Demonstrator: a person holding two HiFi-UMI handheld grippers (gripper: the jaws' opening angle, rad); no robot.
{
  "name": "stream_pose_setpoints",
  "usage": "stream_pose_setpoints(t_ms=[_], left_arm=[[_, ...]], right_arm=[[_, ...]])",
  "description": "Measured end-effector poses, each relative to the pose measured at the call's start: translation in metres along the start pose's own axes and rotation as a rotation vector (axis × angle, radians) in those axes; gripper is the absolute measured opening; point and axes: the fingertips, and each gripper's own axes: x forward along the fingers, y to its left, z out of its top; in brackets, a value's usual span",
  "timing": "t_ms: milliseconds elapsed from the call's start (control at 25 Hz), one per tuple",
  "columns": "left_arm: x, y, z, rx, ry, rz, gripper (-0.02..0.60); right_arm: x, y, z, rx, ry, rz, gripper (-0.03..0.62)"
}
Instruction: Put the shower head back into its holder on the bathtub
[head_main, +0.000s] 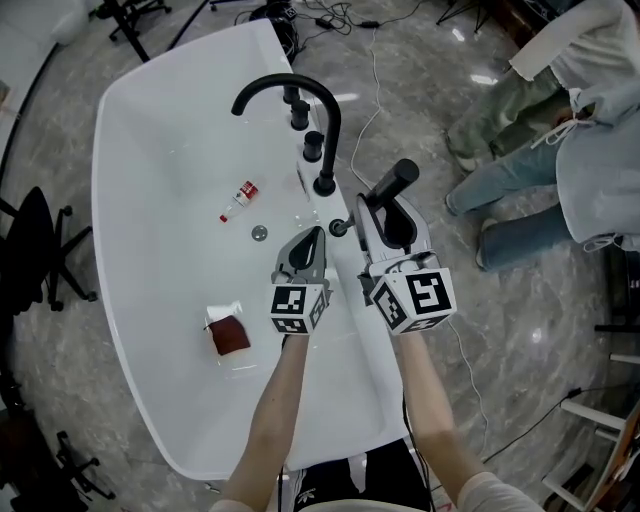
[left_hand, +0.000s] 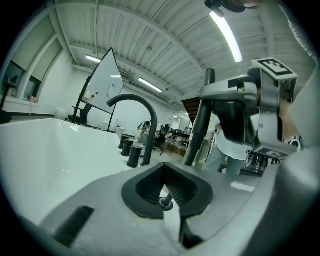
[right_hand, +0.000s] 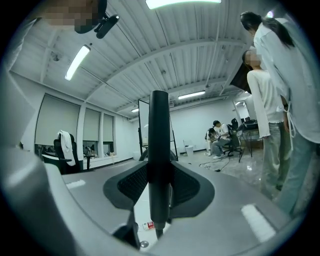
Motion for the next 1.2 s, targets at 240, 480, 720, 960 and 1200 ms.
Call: stream_pose_setpoints(t_ms=[240,480,720,960,1200], left_arm=[[0.011,0.011,-0.021,0.001,0.002,-0.008,0.001],[0.020,0.016,-0.043,-0.030,0.001,-0.011,0.002],[0.022,0.016,-0.056,-0.048,0.006,-0.009,0.001],[0.016,0.021,-0.040,-0.068,-0.017,0.032,0.002],[-0.007,0.008,0.008,-0.037,-0.039,0.055,0.002]], right_arm=[[0.022,-0.021,-0.076,0.026,0.095,-0.023,0.138],[0.035,-0.023,-0.131,-0.013,0.190,0.002,0.137],[0.032,-0.005,-0.168,-0.144,0.273,0.047,0.135],[0.031,-0.009,-0.172,-0.066,0.301,0.048,0.137],[0.011,-0.005,-0.105,0.012,0.224,0.039,0.176]])
